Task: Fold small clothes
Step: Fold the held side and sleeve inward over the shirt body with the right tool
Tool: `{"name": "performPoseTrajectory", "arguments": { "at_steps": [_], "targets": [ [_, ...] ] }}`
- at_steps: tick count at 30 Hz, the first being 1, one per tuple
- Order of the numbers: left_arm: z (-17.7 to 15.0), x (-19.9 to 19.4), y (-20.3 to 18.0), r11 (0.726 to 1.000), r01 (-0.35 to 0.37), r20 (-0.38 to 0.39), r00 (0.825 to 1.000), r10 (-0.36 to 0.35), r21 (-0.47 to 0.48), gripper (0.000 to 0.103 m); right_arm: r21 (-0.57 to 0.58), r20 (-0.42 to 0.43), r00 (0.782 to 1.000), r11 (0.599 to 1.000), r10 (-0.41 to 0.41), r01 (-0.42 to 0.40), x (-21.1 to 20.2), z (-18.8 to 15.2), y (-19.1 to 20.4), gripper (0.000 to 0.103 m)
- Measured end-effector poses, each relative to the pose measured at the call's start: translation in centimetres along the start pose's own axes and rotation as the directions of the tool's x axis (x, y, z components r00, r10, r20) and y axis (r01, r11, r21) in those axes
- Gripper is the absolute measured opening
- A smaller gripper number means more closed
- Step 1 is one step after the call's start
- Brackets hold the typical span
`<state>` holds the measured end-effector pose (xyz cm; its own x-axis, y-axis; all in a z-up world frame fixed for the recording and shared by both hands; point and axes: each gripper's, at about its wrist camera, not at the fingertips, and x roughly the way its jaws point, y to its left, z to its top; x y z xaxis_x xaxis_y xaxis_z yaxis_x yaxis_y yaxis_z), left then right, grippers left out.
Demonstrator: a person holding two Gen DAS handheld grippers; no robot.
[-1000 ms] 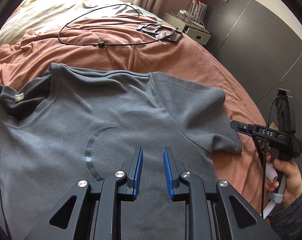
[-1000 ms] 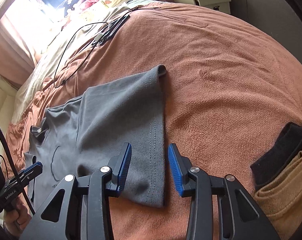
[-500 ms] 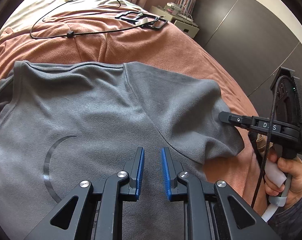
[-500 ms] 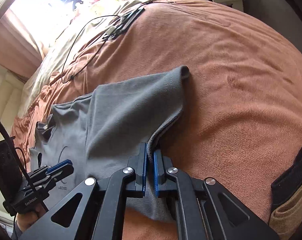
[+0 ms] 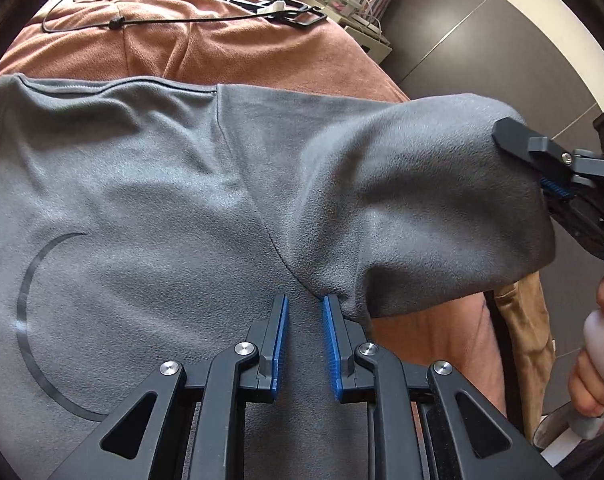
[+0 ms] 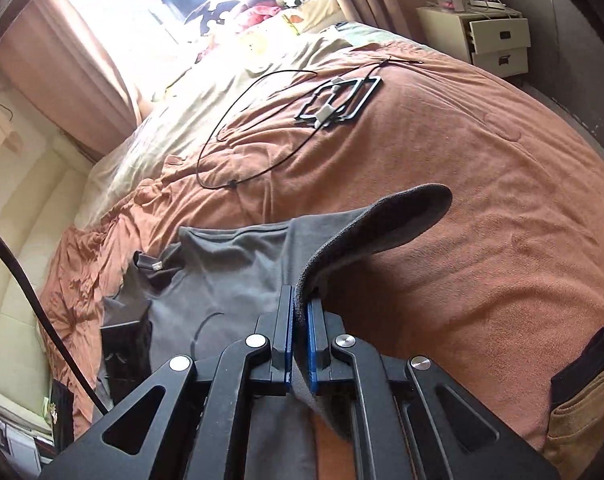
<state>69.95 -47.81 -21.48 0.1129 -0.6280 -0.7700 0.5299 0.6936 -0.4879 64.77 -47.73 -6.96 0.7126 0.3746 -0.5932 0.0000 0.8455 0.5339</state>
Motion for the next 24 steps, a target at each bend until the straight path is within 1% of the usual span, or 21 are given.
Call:
{"name": "performPoseTrajectory", "arguments": {
  "at_steps": [3,7,13,19,21,24],
  "targets": [
    [-0.1,0.3,0.1,1.0,0.007,-0.002,1.0,-0.007,-0.01,0.019,-0.006,-0.001,0.999,0.999,0.04,-0.04,-0.4,-0.4,0.8,0.002],
    [0.0,-0.5,0.6,0.999,0.023,-0.005,1.0,-0.023,-0.03,0.019,-0.017,-0.01,0.998,0.998,0.067,-0.067,-0.3,-1.0,1.5,0.002],
    [0.6,-3.6,2.7,0.997,-0.052,0.023,0.998,0.053,-0.057,0.019,-0.006,-0.022,0.995,0.995,0.099,-0.099,0.4,-1.3,2.0,0.002],
    [0.6,-7.1,5.2,0.985,-0.134,0.062,0.988,0.141,-0.105,0.019,-0.007,-0.053,0.991,0.992,0.126,-0.126,1.2,-2.0,3.0,0.002],
    [0.5,-8.1,5.9,0.981,-0.153,0.07,0.984,0.163,-0.12,0.019,-0.011,-0.081,0.987,0.99,0.14,-0.141,2.1,-2.6,3.6,0.002],
    [0.3,-9.4,6.5,0.976,-0.175,0.081,0.979,0.186,-0.129,0.019,-0.027,-0.155,0.975,0.986,0.159,-0.165,3.7,-3.8,4.8,0.004]
  ]
}}
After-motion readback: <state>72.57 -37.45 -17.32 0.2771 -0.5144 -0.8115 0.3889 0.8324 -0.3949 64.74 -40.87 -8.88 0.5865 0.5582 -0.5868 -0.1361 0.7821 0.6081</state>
